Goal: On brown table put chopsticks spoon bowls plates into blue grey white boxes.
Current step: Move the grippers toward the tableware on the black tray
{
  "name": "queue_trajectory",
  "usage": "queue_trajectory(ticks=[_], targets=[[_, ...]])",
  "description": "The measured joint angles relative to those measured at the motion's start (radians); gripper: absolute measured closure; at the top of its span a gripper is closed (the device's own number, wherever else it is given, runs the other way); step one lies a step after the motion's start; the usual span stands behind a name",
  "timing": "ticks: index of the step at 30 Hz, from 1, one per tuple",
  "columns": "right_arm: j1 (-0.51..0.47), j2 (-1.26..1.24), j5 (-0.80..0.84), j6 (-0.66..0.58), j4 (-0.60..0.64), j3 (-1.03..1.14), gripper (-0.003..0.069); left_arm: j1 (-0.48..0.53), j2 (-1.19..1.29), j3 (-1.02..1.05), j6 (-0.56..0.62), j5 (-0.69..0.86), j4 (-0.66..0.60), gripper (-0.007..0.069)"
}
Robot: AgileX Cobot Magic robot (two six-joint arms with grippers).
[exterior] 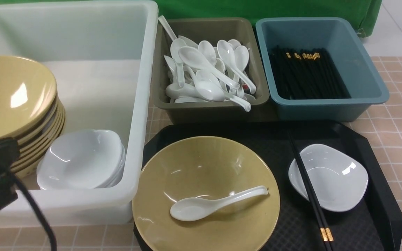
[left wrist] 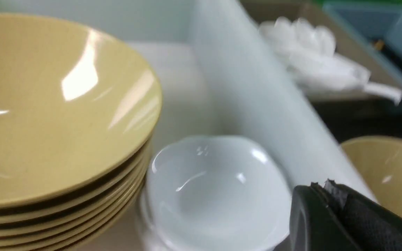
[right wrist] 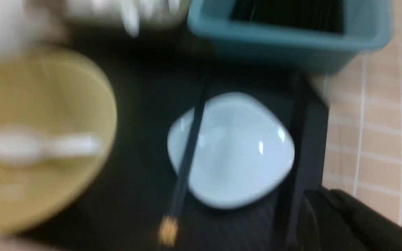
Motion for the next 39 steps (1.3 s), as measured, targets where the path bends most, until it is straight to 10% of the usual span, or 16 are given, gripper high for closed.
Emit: queue_trajectory(ticks=[10, 19, 30, 39], targets=[[0.172, 0.436, 0.131, -0.074, -0.047, -0.191, 0.0622, -0.299, 0.366, -0.303, -0.051, 0.235, 0.144, 0.0622], [0.272, 0.786, -0.044, 0.105, -0.148, -0.291, 0.0549, -0.628, 0.692, -0.462, -0.04, 0.185, 0.193, 0.0622], [0.294, 0.966, -0.123, 0.166, -0.102, -0.348, 0.0162, -0.664, 0.838, -0.476, -0.006, 0.111, 0.234, 0.0622], [0.322, 1.016, -0.152, 0.19, -0.109, -0.351, 0.0144, -0.664, 0.862, -0.478, 0.0, 0.095, 0.242, 0.0622]])
